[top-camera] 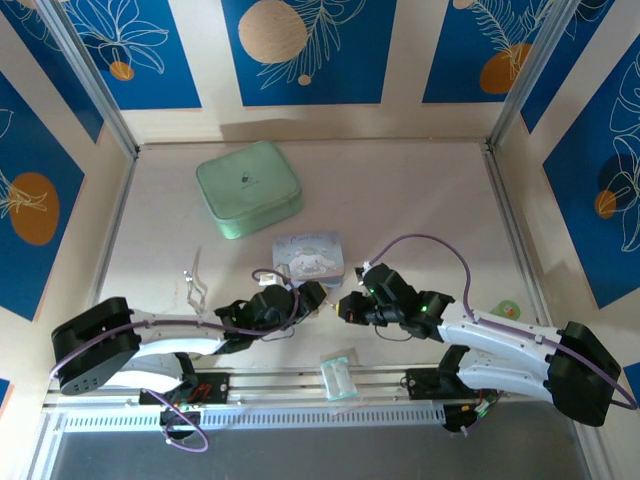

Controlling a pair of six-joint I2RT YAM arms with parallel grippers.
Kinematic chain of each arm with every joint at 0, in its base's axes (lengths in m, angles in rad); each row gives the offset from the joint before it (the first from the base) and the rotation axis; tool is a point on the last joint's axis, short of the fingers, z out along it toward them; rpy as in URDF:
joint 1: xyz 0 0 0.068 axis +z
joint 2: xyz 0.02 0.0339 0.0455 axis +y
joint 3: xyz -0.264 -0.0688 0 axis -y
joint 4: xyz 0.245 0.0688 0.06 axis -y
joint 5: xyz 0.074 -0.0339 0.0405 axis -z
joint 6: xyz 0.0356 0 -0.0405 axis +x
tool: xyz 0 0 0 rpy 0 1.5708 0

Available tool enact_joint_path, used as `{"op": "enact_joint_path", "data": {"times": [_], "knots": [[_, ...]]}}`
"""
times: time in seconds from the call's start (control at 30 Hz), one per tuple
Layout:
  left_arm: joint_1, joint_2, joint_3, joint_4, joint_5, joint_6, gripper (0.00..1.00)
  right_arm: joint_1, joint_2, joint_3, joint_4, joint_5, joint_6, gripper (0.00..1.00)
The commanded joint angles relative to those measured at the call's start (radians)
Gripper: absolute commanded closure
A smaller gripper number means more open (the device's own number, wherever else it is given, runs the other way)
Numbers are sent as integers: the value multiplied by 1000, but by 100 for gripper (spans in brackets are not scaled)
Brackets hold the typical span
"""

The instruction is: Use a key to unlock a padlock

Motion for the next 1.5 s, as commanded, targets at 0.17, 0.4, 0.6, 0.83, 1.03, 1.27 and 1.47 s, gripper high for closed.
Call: {"op": "enact_joint_path", "data": {"times": [0.17, 0.4, 0.6, 0.83, 1.03, 1.27, 1.47], "knots": [[-9, 6, 31, 22, 19, -9, 53, -11, 6, -9, 90, -58, 38, 100], [-9, 49, 45, 54, 60, -17, 66, -11, 17, -5, 99, -52, 39, 100], [-9, 66, 59, 29, 65, -18, 85, -10, 27, -6, 108, -53, 41, 100], [-9, 61, 62, 5, 61, -18, 100, -10, 26, -14, 130, -55, 31, 98], [-1, -12, 68, -53, 11, 94, 100, -39, -48, -16, 77, -17, -18, 38], [64, -156, 154, -304, 0, 467, 100, -175, -80, 139, -273, 6, -167, 1], [68, -228, 248, -468, -3, 684, 100, -234, -42, 318, -513, 33, -312, 1]]}}
